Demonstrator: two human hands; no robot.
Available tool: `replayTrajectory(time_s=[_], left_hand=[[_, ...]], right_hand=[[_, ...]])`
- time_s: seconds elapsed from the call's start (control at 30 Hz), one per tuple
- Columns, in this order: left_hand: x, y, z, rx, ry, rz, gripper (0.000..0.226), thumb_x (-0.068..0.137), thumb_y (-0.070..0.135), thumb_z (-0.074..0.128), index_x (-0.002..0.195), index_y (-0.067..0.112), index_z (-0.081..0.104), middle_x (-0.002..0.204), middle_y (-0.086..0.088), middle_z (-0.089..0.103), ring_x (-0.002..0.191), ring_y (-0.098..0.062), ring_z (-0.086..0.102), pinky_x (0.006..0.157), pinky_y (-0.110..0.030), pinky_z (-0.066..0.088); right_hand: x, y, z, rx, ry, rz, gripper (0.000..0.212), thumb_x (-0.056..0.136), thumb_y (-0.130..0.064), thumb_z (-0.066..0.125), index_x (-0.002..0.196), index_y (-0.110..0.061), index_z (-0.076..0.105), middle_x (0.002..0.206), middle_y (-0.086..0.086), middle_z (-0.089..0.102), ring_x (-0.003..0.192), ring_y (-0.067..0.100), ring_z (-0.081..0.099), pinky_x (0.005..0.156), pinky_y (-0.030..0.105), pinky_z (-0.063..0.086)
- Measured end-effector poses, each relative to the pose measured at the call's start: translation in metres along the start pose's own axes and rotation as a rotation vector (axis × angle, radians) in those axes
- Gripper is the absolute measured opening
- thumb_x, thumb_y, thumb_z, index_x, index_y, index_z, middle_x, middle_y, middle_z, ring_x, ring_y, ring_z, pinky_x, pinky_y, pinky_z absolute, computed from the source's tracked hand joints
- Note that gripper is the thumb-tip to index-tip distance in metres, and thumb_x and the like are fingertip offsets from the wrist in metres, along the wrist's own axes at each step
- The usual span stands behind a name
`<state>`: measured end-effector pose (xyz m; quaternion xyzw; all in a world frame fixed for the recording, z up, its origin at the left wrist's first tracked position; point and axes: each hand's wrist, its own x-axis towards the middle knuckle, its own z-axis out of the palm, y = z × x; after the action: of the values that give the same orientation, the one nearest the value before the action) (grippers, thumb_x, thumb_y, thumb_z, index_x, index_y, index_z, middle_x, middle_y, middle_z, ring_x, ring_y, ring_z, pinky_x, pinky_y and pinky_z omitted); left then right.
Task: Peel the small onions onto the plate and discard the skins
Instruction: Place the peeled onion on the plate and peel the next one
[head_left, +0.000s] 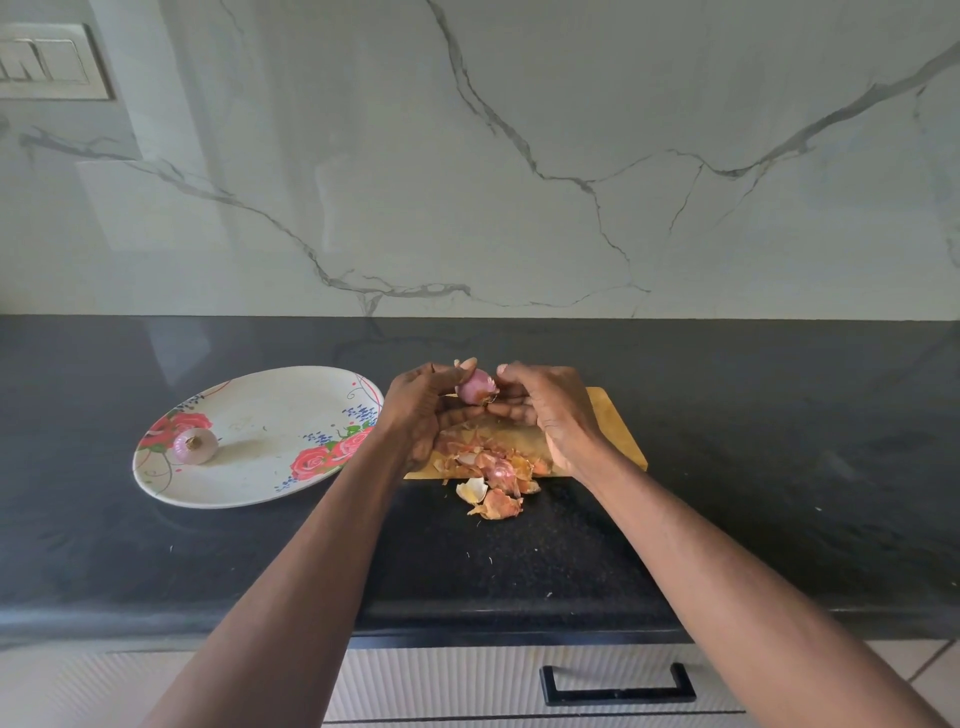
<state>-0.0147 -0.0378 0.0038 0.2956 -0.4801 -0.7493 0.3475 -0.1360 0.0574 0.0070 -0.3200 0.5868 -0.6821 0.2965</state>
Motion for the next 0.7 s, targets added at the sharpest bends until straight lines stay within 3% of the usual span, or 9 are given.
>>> replayTrajectory(time_s=[0.1,0.23,0.4,0.5,0.6,0.7], left_hand=[[-0.001,0.001,0.000,-0.034,0.038,0.030,0.020,0.086,0.011,0.077,0.092,0.002,0.060,0.075,-0.013,0.074,0.065,-0.024,0.072,0.060,-0.031,0.062],[0.000,0.000,0.000,-0.030,0.016,0.035,0.025,0.084,0.009,0.077,0.100,0.001,0.060,0.084,-0.016,0.074,0.073,-0.025,0.074,0.065,-0.034,0.064],[-0.002,-0.001,0.001,-0.054,-0.020,0.048,0.030,0.078,0.009,0.079,0.101,-0.002,0.063,0.093,-0.019,0.074,0.080,-0.026,0.075,0.065,-0.031,0.062],[-0.003,-0.001,0.002,-0.064,-0.048,0.039,0.033,0.073,0.011,0.079,0.100,-0.003,0.065,0.095,-0.018,0.075,0.082,-0.025,0.075,0.066,-0.031,0.062],[-0.004,0.000,0.001,-0.099,-0.060,0.023,0.019,0.084,0.006,0.074,0.100,-0.003,0.068,0.089,-0.016,0.075,0.079,-0.025,0.075,0.065,-0.031,0.062],[-0.003,0.000,0.001,-0.115,-0.060,0.021,0.023,0.089,0.004,0.069,0.110,-0.006,0.066,0.094,-0.017,0.074,0.083,-0.026,0.075,0.067,-0.032,0.062]], right_hand=[[-0.002,-0.001,-0.001,-0.118,0.008,-0.081,0.018,0.082,-0.024,0.082,0.089,-0.007,0.078,0.082,0.008,0.077,0.074,0.025,0.076,0.068,0.035,0.062],[-0.003,0.004,0.001,-0.300,0.022,-0.227,0.008,0.082,-0.016,0.082,0.087,-0.010,0.079,0.078,0.001,0.076,0.067,0.014,0.072,0.065,0.026,0.059],[0.003,0.011,0.003,-0.517,0.070,-0.380,0.008,0.088,-0.014,0.075,0.081,-0.011,0.077,0.080,-0.004,0.073,0.075,0.013,0.069,0.069,0.033,0.057],[0.004,0.012,0.004,-0.571,0.087,-0.411,0.011,0.090,-0.015,0.071,0.081,-0.009,0.074,0.082,-0.003,0.070,0.077,0.011,0.065,0.065,0.027,0.052],[0.005,0.012,0.004,-0.572,0.096,-0.392,0.010,0.092,-0.015,0.069,0.085,-0.010,0.072,0.083,-0.001,0.069,0.077,0.012,0.064,0.063,0.023,0.048],[0.006,0.012,0.004,-0.538,0.098,-0.363,0.009,0.094,-0.016,0.067,0.087,-0.012,0.070,0.084,-0.001,0.069,0.078,0.015,0.066,0.064,0.023,0.052]])
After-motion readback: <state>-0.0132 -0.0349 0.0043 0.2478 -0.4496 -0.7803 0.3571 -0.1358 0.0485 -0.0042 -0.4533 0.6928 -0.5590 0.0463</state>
